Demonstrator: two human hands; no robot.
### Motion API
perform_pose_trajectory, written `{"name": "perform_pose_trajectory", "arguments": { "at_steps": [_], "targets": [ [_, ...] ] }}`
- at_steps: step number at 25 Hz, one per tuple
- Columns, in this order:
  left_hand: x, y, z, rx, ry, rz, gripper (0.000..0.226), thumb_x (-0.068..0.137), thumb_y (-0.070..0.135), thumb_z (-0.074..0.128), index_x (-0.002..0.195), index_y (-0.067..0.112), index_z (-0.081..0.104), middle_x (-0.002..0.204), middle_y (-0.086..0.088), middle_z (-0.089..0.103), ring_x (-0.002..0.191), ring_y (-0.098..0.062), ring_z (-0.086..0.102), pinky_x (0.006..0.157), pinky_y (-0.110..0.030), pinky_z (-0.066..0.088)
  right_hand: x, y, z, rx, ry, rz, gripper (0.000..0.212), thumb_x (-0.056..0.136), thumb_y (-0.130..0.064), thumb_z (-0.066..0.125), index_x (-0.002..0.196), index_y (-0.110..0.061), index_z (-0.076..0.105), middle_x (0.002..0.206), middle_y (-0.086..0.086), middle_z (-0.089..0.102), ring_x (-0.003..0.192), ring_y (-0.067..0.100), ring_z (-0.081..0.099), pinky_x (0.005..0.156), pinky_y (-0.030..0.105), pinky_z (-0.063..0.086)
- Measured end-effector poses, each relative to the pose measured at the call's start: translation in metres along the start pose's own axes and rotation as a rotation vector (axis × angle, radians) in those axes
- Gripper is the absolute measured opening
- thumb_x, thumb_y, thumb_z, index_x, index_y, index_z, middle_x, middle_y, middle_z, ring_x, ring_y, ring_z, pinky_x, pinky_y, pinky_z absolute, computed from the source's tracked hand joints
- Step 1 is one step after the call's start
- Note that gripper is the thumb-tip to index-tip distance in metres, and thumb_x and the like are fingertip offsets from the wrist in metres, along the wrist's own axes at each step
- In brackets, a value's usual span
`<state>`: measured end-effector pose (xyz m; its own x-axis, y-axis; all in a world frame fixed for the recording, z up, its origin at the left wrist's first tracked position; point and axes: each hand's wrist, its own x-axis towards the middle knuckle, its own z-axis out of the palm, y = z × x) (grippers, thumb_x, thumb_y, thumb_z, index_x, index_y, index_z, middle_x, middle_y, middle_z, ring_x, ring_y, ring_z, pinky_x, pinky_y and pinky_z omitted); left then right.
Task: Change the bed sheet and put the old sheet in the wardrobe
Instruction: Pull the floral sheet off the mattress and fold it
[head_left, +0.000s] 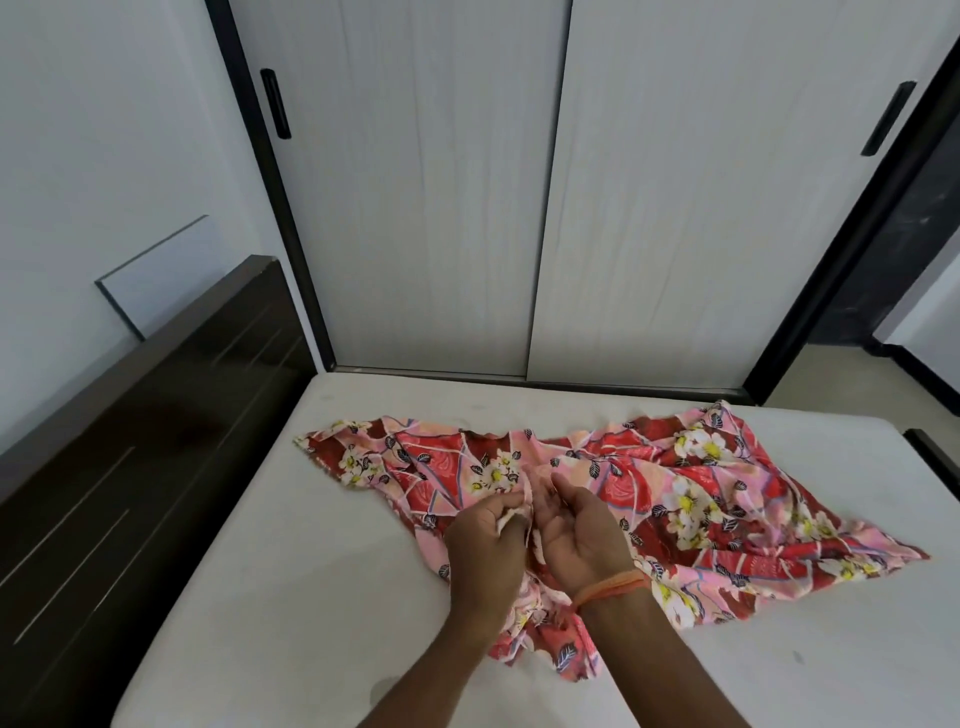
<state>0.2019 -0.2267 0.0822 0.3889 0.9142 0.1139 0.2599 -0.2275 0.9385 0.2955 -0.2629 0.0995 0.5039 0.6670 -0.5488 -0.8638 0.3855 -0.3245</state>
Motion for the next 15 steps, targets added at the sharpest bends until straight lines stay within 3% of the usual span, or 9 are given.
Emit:
{"name": "perform_pose_trajectory", "arguments": {
  "at_steps": [2,4,6,7,9,13,15],
  "targets": [
    [0.008,0.004,-0.004,-0.035,-0.053,-0.029,0.021,0.090,0.003,0.062,0.098,0.015,0.078,0.090,0.008,0.076,0.083,-0.004,0.069,0.072,-0.014,0.053,-0.007,-0.001,-0.009,-0.528,-0.131,-0.298,0.037,0.093,0.012,0.042,0.118,-0.010,0.057,0.122,0.013,0.061,0.108,0.023,0.066,0.087,0.033,0.058],
    [0.013,0.007,-0.011,-0.075,-0.213,0.014,0.025,0.090,0.001,0.062,0.093,0.019,0.078,0.084,0.010,0.076,0.081,-0.006,0.071,0.070,-0.018,0.054,-0.011,-0.010,-0.020,-1.316,-0.343,-0.807,0.060,0.085,0.014,0.053,0.126,-0.030,0.055,0.137,-0.009,0.051,0.131,0.009,0.047,0.106,0.026,0.043],
    [0.017,0.012,-0.017,-0.052,-0.403,0.113,0.027,0.089,-0.001,0.062,0.092,0.021,0.078,0.082,0.011,0.075,0.080,-0.005,0.070,0.070,-0.016,0.053,-0.004,-0.024,-0.027,-1.748,-0.613,-1.036,0.070,0.077,0.012,0.059,0.133,-0.029,0.053,0.145,-0.014,0.044,0.140,0.003,0.033,0.116,0.022,0.029],
    [0.020,0.015,-0.019,-0.030,-0.478,0.146,0.024,0.089,0.000,0.063,0.094,0.018,0.078,0.083,0.012,0.075,0.082,-0.004,0.070,0.071,-0.016,0.053,-0.003,-0.030,-0.027,-1.801,-0.711,-1.019,0.067,0.076,0.008,0.063,0.133,-0.026,0.054,0.141,-0.011,0.051,0.135,0.001,0.040,0.113,0.024,0.035],
    [0.025,0.019,-0.024,-0.052,-0.553,0.147,0.019,0.091,0.003,0.064,0.098,0.014,0.078,0.086,0.011,0.075,0.085,-0.004,0.070,0.075,-0.015,0.053,-0.007,-0.042,-0.022,-1.792,-0.776,-0.945,0.055,0.079,0.000,0.072,0.128,-0.022,0.060,0.119,-0.007,0.067,0.109,0.000,0.062,0.091,0.026,0.054],
    [0.035,0.022,-0.032,-0.166,-0.507,0.062,0.021,0.092,0.006,0.064,0.109,0.010,0.076,0.089,0.005,0.076,0.082,-0.003,0.070,0.075,-0.019,0.053,-0.015,-0.053,-0.009,-1.745,-0.712,-0.916,0.042,0.078,-0.013,0.079,0.116,-0.024,0.066,0.098,-0.014,0.071,0.086,-0.002,0.067,0.074,0.018,0.056],
    [0.037,0.027,-0.033,-0.224,-0.507,0.026,0.021,0.093,0.008,0.063,0.110,0.011,0.075,0.092,0.003,0.076,0.086,-0.004,0.070,0.077,-0.021,0.055,-0.011,-0.053,-0.005,-1.719,-0.648,-0.899,0.024,0.077,-0.020,0.080,0.100,-0.019,0.070,0.085,-0.011,0.071,0.075,0.002,0.066,0.066,0.016,0.053]
  ]
}}
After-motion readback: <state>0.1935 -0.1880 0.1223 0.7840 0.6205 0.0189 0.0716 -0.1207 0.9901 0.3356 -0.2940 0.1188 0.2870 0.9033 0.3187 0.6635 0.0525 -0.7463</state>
